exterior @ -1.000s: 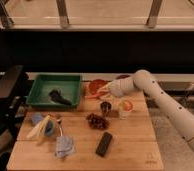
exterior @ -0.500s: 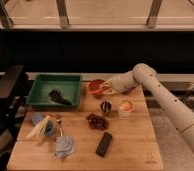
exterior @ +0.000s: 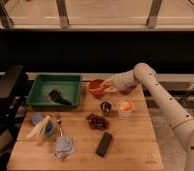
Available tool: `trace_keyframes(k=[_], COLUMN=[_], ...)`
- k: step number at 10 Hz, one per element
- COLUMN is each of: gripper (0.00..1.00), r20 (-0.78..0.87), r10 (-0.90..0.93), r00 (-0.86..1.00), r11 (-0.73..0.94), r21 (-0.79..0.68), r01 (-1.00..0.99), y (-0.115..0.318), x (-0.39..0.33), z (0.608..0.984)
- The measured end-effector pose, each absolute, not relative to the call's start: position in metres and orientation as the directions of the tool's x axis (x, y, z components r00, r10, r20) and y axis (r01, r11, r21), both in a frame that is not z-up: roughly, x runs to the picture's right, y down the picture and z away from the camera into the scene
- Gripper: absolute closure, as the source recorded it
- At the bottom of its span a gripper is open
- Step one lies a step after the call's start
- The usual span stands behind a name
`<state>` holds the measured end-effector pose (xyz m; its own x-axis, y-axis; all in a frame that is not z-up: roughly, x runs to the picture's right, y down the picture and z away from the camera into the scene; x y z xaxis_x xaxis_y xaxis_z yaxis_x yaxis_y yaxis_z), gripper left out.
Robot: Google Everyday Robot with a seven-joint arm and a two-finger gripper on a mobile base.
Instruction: Place pepper in red bowl
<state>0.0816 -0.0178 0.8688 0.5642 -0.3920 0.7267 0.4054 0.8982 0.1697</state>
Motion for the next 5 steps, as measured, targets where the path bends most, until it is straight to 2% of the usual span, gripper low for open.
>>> trace_keyframes(k=[2, 5], gripper=[0.73, 0.46], r20=[0.730, 0.735], r10=[-0.396, -0.400], r00=[0.557, 0.547], r11=[0.899, 0.898], r21=[0.185, 0.197], r01=[0.396, 0.392], y=[-0.024, -0.040], x=[0.085, 0.085], z=[0.883, 0.902])
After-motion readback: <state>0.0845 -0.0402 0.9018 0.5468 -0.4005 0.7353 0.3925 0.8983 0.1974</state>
